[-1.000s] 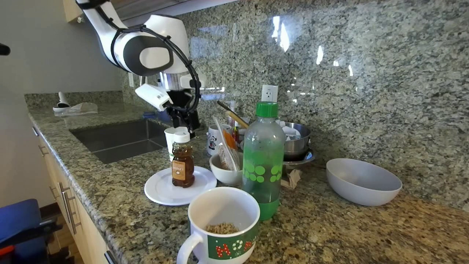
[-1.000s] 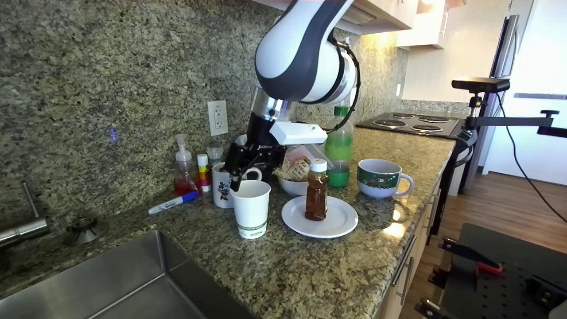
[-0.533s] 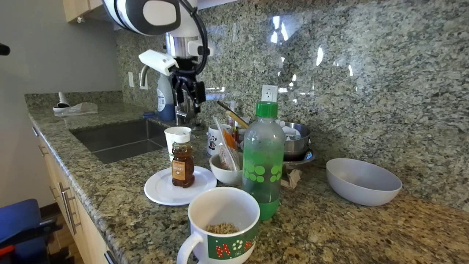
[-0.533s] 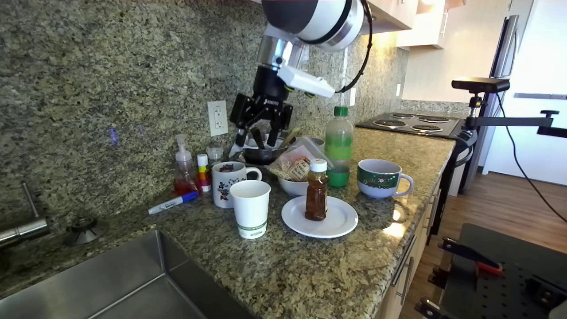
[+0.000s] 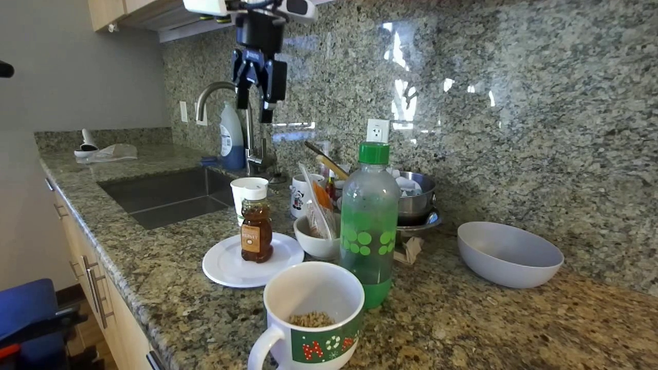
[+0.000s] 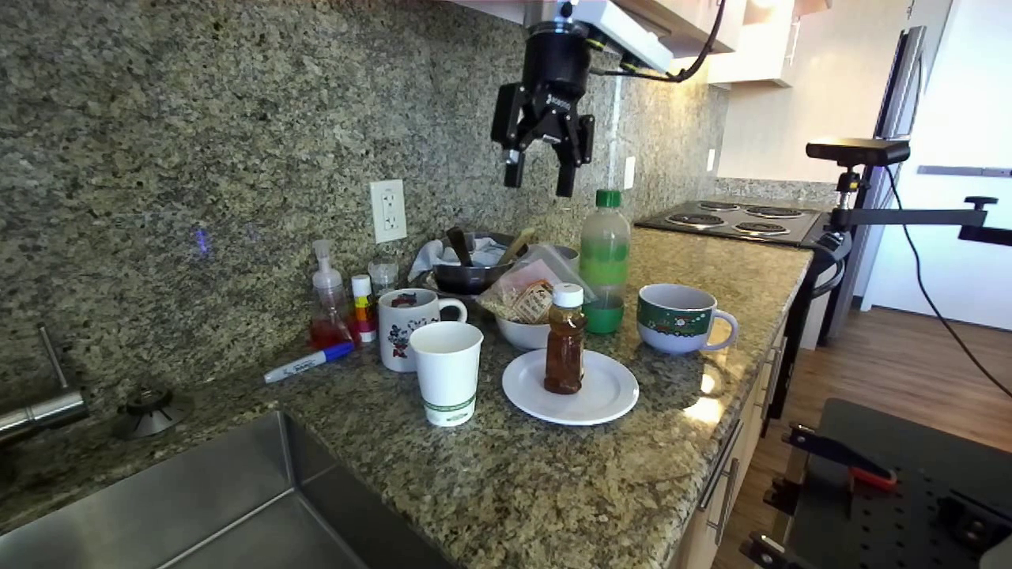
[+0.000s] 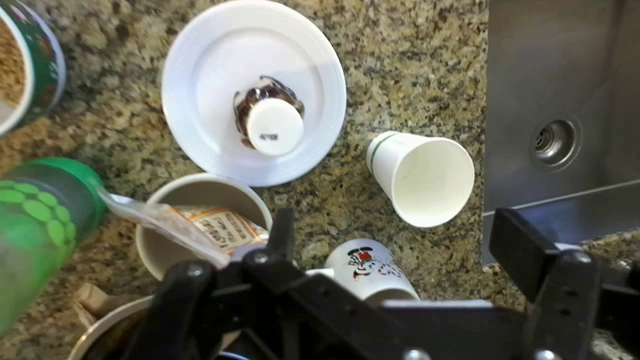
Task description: Pour the contents in the cup into the mug cup
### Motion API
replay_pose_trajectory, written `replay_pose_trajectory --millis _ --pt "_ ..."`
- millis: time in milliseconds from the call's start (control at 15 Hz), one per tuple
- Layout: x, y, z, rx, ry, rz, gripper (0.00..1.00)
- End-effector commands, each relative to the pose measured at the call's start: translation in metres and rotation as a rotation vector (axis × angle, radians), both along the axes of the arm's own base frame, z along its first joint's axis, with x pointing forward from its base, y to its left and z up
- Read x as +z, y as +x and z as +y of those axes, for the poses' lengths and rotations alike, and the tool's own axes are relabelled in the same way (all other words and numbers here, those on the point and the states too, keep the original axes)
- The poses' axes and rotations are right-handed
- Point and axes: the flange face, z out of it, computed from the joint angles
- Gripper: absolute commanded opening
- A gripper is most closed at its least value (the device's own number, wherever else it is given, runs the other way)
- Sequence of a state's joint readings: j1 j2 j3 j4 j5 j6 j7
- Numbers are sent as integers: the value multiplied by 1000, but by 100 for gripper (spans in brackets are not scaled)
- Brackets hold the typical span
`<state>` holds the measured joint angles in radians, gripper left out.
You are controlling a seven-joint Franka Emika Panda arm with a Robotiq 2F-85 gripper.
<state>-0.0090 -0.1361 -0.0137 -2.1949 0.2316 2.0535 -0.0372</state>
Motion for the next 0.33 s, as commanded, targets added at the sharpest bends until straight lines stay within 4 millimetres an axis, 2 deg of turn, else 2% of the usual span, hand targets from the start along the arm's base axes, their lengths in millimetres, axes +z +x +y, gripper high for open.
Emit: replay_pose_trajectory --millis 0,67,267 --pt "12 -41 -33 -55 -2 67 100" --pt "9 -16 -20 -25 -1 41 100" --pt "11 -32 -35 -53 6 55 100"
